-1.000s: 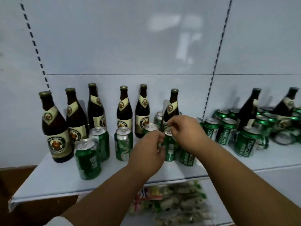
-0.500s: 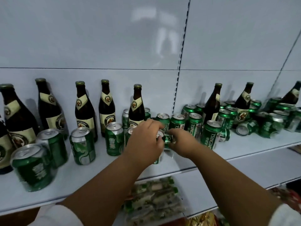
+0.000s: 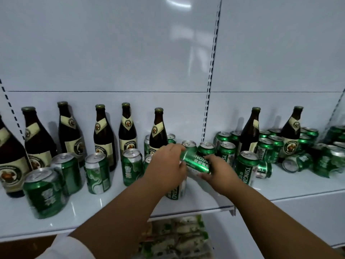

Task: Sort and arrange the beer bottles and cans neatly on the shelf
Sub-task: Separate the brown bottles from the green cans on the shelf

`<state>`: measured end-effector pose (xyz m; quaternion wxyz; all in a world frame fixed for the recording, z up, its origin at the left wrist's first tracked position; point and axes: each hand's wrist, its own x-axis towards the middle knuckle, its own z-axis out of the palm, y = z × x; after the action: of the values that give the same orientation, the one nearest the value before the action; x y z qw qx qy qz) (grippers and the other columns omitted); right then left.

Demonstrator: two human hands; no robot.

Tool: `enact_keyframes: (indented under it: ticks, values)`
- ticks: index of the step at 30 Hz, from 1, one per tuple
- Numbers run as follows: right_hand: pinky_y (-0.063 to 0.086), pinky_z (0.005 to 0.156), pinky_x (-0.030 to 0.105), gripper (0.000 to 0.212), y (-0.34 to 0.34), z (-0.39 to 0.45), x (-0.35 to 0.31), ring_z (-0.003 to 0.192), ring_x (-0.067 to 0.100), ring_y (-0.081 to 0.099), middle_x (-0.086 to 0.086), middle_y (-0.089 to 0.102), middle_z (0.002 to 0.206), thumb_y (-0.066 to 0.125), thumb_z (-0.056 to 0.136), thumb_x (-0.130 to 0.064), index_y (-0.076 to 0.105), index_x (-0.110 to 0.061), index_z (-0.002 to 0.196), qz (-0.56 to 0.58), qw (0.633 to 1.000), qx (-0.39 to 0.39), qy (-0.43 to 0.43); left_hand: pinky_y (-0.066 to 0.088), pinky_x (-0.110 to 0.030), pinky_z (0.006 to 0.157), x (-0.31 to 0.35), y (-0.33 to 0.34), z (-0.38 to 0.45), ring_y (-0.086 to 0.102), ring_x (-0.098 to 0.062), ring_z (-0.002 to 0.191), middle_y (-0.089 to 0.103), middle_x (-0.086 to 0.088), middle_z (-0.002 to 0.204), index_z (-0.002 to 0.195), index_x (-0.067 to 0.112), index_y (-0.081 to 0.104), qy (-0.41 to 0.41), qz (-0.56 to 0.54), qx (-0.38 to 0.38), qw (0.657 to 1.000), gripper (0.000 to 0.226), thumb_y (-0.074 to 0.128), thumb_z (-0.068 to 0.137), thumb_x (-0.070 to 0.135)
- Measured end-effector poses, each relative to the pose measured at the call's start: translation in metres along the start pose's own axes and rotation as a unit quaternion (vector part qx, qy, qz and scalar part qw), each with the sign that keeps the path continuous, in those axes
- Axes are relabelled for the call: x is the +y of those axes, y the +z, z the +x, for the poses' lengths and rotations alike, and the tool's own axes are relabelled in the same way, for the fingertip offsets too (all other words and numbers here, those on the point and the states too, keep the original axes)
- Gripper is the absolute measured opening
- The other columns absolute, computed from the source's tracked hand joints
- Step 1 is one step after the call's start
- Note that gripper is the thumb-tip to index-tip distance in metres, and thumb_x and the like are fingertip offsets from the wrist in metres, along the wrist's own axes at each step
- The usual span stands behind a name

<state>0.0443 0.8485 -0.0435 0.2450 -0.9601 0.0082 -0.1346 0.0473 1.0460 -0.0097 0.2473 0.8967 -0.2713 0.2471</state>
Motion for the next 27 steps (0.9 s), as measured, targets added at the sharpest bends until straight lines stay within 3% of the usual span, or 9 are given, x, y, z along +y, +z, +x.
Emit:
enact_keyframes:
  ticks: [4, 10, 13, 16, 19, 21, 23, 25, 27]
  values:
    - [0.041, 0.065, 0.012, 0.047, -0.015, -0.02, -0.002, 0.081, -0.003, 0.057, -0.02, 0.06, 0.098, 0.075, 0.085, -0.025, 0.052, -0.024, 0.126, 0.191, 0.978, 0.082, 0.03, 0.044, -0.039, 0.1, 0.009, 0.007, 0.021, 0.052, -0.019, 0.113, 0.059, 0.002, 0.122, 0.131, 0.023, 0.052, -0.007, -0.006, -0.018, 1.0, 0.038, 0.054, 0.094, 0.033]
    - [0.042, 0.064, 0.003, 0.05, -0.005, -0.034, 0.007, 0.087, -0.011, 0.054, -0.023, 0.055, 0.1, 0.077, 0.083, -0.019, 0.045, -0.027, 0.121, 0.282, 0.957, 0.055, 0.049, 0.047, -0.035, 0.094, 0.031, 0.015, 0.037, 0.054, -0.016, 0.106, 0.056, 0.003, 0.117, 0.123, 0.026, 0.057, 0.002, -0.039, -0.02, 0.999, 0.03, 0.06, 0.093, 0.024]
    - [0.043, 0.07, 0.007, 0.058, -0.001, -0.037, 0.015, 0.094, -0.002, 0.062, -0.021, 0.059, 0.099, 0.083, 0.076, -0.017, 0.046, -0.03, 0.12, 0.268, 0.961, 0.041, 0.048, 0.044, -0.035, 0.094, 0.038, 0.027, 0.035, 0.053, -0.019, 0.106, 0.056, 0.001, 0.117, 0.116, 0.025, 0.061, 0.043, -0.039, -0.049, 0.997, 0.027, 0.065, 0.09, 0.02]
    - [0.045, 0.065, 0.014, 0.06, 0.002, -0.039, 0.022, 0.088, 0.0, 0.063, -0.015, 0.064, 0.098, 0.087, 0.068, -0.019, 0.049, -0.03, 0.114, 0.255, 0.965, 0.043, 0.05, 0.041, -0.034, 0.095, 0.049, 0.04, 0.031, 0.05, -0.021, 0.107, 0.056, 0.002, 0.116, 0.108, 0.024, 0.064, 0.071, -0.035, -0.058, 0.995, 0.023, 0.067, 0.087, 0.016]
    - [0.054, 0.071, 0.034, 0.058, 0.003, -0.043, 0.028, 0.085, 0.01, 0.064, -0.009, 0.065, 0.097, 0.086, 0.066, -0.019, 0.048, -0.03, 0.107, 0.251, 0.965, 0.047, 0.063, 0.042, -0.035, 0.094, 0.055, 0.052, 0.026, 0.049, -0.021, 0.107, 0.056, 0.004, 0.113, 0.103, 0.023, 0.065, 0.066, -0.039, -0.079, 0.994, 0.017, 0.067, 0.087, 0.016]
    - [0.055, 0.075, 0.04, 0.06, 0.0, -0.047, 0.03, 0.087, 0.014, 0.064, -0.008, 0.065, 0.1, 0.084, 0.068, -0.024, 0.046, -0.029, 0.114, 0.253, 0.964, 0.042, 0.069, 0.044, -0.038, 0.093, 0.055, 0.059, 0.022, 0.051, -0.02, 0.107, 0.058, 0.005, 0.109, 0.096, 0.023, 0.067, 0.056, -0.055, -0.08, 0.994, 0.011, 0.068, 0.087, 0.017]
    - [0.054, 0.072, 0.034, 0.063, -0.004, -0.05, 0.033, 0.088, 0.011, 0.064, -0.013, 0.064, 0.101, 0.085, 0.07, -0.028, 0.045, -0.03, 0.118, 0.261, 0.961, 0.051, 0.071, 0.046, -0.034, 0.093, 0.058, 0.063, 0.018, 0.053, -0.016, 0.105, 0.057, 0.006, 0.11, 0.096, 0.022, 0.067, 0.048, -0.103, -0.048, 0.992, 0.013, 0.068, 0.086, 0.013]
    - [0.051, 0.072, 0.024, 0.065, -0.009, -0.053, 0.035, 0.092, 0.001, 0.062, -0.019, 0.063, 0.103, 0.087, 0.069, -0.03, 0.046, -0.032, 0.119, 0.28, 0.954, 0.08, 0.069, 0.045, -0.021, 0.094, 0.063, 0.064, 0.013, 0.052, -0.007, 0.105, 0.051, 0.009, 0.117, 0.109, 0.021, 0.064, 0.022, -0.172, -0.016, 0.985, 0.026, 0.062, 0.088, 0.006]
    - [0.051, 0.078, 0.023, 0.07, -0.014, -0.053, 0.037, 0.096, -0.001, 0.061, -0.02, 0.063, 0.106, 0.088, 0.066, -0.031, 0.046, -0.033, 0.122, 0.281, 0.952, 0.098, 0.07, 0.046, -0.021, 0.097, 0.064, 0.069, 0.007, 0.052, -0.005, 0.108, 0.047, 0.01, 0.119, 0.119, 0.023, 0.058, -0.028, -0.226, -0.007, 0.974, 0.036, 0.054, 0.091, 0.002]
